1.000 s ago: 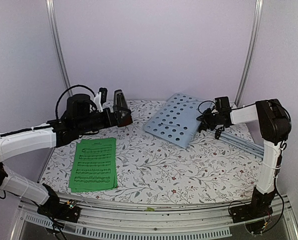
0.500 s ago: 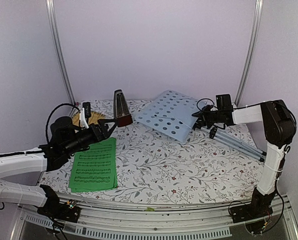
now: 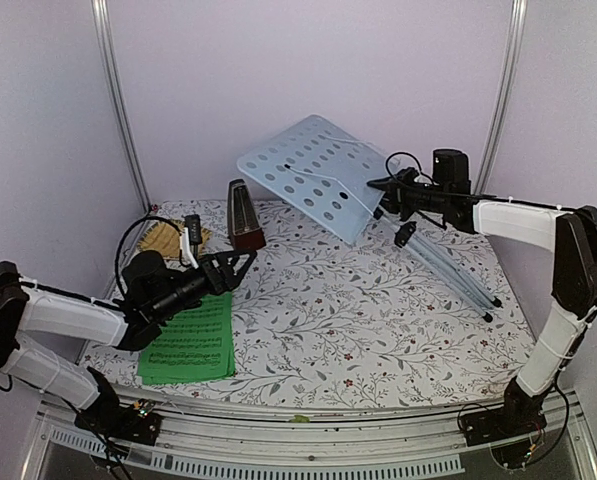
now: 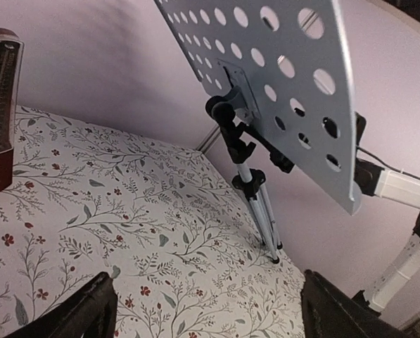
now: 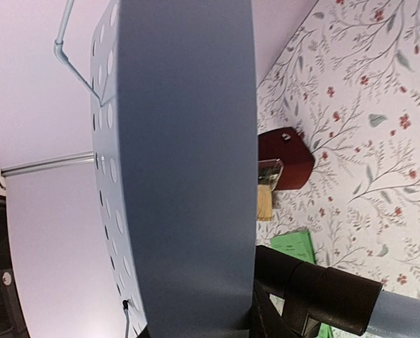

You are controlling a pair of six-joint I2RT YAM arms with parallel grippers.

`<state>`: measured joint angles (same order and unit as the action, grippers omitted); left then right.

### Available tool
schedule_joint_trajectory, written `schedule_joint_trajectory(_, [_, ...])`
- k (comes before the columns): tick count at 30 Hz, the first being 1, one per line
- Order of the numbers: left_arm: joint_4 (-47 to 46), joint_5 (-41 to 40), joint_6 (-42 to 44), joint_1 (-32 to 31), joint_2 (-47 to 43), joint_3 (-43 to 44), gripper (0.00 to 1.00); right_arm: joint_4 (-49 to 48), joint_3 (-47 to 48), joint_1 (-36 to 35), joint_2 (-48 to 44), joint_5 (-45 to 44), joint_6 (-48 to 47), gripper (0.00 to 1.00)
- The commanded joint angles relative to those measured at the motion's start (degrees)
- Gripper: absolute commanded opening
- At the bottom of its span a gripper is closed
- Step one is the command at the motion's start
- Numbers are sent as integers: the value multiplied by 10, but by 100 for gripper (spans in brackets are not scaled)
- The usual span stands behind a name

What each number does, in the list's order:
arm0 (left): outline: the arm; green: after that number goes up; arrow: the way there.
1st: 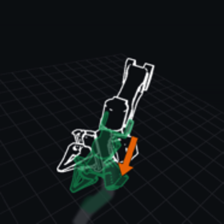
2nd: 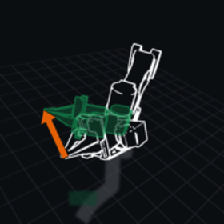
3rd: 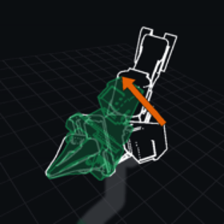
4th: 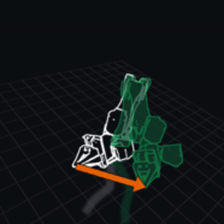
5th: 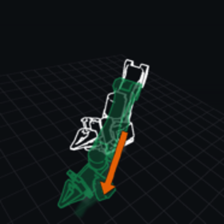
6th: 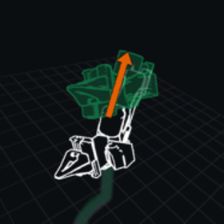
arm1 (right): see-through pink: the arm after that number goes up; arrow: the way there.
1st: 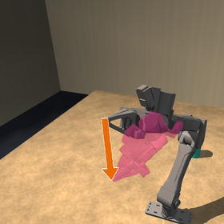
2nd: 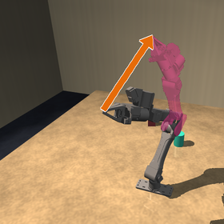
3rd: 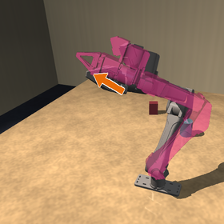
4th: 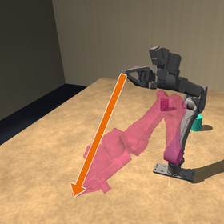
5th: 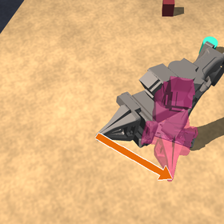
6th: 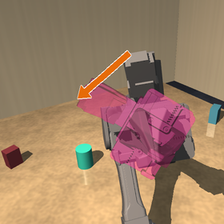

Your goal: Set up the instrument practice props

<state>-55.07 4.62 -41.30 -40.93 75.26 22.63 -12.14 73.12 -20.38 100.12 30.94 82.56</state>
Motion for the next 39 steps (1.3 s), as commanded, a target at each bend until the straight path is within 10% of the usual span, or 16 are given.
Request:
schedule_joint_trajectory(1, [-140, 38, 13, -21, 95, 54, 89, -165, 95, -42, -58, 45, 59, 2])
schedule_joint_trajectory(25, [-37, 63, 131, -57, 321, 416, 72, -237, 213, -176, -35, 26, 149, 3])
schedule_joint_trajectory(39, [-6, 66, 149, -42, 296, 447, 32, -236, 205, -197, -67, 22, 136, 5])
